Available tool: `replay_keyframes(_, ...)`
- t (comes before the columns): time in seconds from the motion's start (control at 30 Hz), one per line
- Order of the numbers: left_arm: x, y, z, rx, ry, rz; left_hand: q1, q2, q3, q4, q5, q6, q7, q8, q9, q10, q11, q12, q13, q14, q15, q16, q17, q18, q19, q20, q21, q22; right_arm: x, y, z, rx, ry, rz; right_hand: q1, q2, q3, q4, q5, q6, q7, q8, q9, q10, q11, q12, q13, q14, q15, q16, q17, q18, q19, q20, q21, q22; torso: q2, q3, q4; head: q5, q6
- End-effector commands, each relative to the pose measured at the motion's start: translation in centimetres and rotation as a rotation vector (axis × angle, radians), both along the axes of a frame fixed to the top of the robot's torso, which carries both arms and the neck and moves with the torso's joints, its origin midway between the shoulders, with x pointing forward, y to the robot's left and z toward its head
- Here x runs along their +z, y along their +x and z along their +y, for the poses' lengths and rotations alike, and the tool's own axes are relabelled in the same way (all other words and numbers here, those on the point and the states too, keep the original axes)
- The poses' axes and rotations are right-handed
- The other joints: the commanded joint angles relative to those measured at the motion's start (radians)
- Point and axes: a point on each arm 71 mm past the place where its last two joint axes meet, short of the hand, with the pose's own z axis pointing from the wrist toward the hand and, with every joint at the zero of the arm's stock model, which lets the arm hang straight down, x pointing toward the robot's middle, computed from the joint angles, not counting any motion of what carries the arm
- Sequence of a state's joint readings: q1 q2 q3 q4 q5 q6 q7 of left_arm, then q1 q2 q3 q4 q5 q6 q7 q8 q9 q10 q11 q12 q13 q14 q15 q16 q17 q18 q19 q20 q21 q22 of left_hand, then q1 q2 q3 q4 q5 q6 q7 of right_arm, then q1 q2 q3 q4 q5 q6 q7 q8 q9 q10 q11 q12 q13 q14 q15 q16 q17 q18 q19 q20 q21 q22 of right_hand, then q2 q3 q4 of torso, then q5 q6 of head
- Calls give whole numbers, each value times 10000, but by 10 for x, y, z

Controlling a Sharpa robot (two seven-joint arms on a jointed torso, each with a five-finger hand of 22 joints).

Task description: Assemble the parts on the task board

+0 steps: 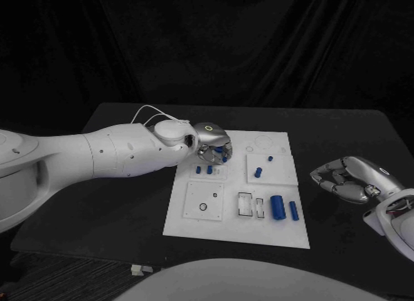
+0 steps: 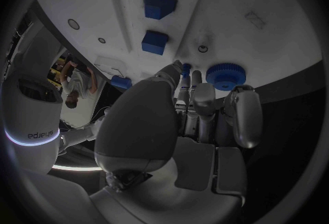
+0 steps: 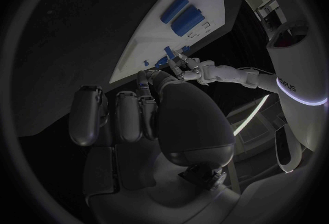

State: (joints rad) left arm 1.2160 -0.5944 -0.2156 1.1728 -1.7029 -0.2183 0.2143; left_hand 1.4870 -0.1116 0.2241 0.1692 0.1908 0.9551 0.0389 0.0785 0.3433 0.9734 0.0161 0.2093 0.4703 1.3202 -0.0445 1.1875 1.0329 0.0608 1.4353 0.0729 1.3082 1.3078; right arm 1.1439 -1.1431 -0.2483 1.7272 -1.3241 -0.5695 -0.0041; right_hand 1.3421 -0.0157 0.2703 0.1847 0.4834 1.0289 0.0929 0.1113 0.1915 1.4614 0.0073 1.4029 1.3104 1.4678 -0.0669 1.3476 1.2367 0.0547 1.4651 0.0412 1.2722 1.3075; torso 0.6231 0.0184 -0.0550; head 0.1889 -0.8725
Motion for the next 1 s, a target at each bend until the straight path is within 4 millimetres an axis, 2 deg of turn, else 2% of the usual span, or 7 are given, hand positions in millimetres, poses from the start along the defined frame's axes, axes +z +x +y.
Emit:
replay_keyframes(0.03,-3,0,-3,-24,78,68,-3,91,50,-28,86,86,18,70,53,24,-8,56,38,-88,-15,-36,-19,-7,-62,-10,-62,1835,-1,0,1,4,-6,-10,48,-83,18,-63,69,48,22,-34,16,30,24,-13,380,464,66,-40,3,81,9,71,15,1793,4,-2,-4,28,-2)
replay_keyframes(0.13,-5,0,-4,-28,67,66,-11,130,106,-61,169,144,42,102,94,59,-16,83,68,-90,-19,-33,-25,-7,-62,-13,-67,1835,-1,0,1,16,-8,1,48,-83,18,-63,69,48,22,-34,16,30,24,-13,380,464,66,-40,3,81,9,71,15,1793,8,-4,-17,21,-2)
replay_keyframes(0.4,-9,0,-4,-58,74,130,-51,241,226,-118,247,307,25,199,201,137,-13,133,123,-155,-14,-109,-143,3,-87,-15,-122,1822,-1,0,1,5,-20,19,45,-79,21,-66,74,50,23,-36,18,26,25,-21,371,464,66,-39,2,83,6,70,1,1790,4,6,-5,-10,-2)
replay_keyframes(0.5,-10,-1,-4,-81,15,84,-51,344,313,-190,234,458,-113,293,295,330,-18,232,180,-207,-1,-179,-249,8,-102,-12,-159,1813,-2,1,1,0,-33,34,45,-79,21,-66,74,50,23,-36,18,26,25,-21,371,464,66,-39,2,83,6,70,1,1790,-1,4,4,-34,-2)
replay_keyframes(0.57,-10,-1,-5,-93,-22,49,27,388,405,-344,265,612,2,379,388,610,-146,351,236,-182,-64,-160,-247,0,-75,-13,-124,1826,-2,1,1,1,-40,46,45,-79,21,-66,74,50,23,-36,18,26,25,-21,371,464,66,-39,2,83,6,70,1,1790,-3,2,7,-35,-2)
replay_keyframes(0.73,-10,-1,-5,-125,-117,-50,217,408,572,-645,178,697,113,407,490,996,-141,450,268,-105,-58,-146,-282,-24,11,-27,-10,1861,-3,1,1,10,-47,68,45,-79,21,-66,74,50,23,-36,18,26,25,-21,371,464,66,-39,2,83,6,70,1,1790,0,3,1,-43,-2)
replay_keyframes(1.0,-5,-5,0,-256,-532,-478,212,375,695,-829,137,1061,197,525,639,1422,-122,301,70,-87,-71,-446,-779,-59,139,-56,152,1908,-3,1,1,8,-54,78,45,-79,21,-66,74,50,23,-36,18,26,25,-21,371,464,66,-39,2,83,6,70,1,1790,2,-1,17,-88,-2)
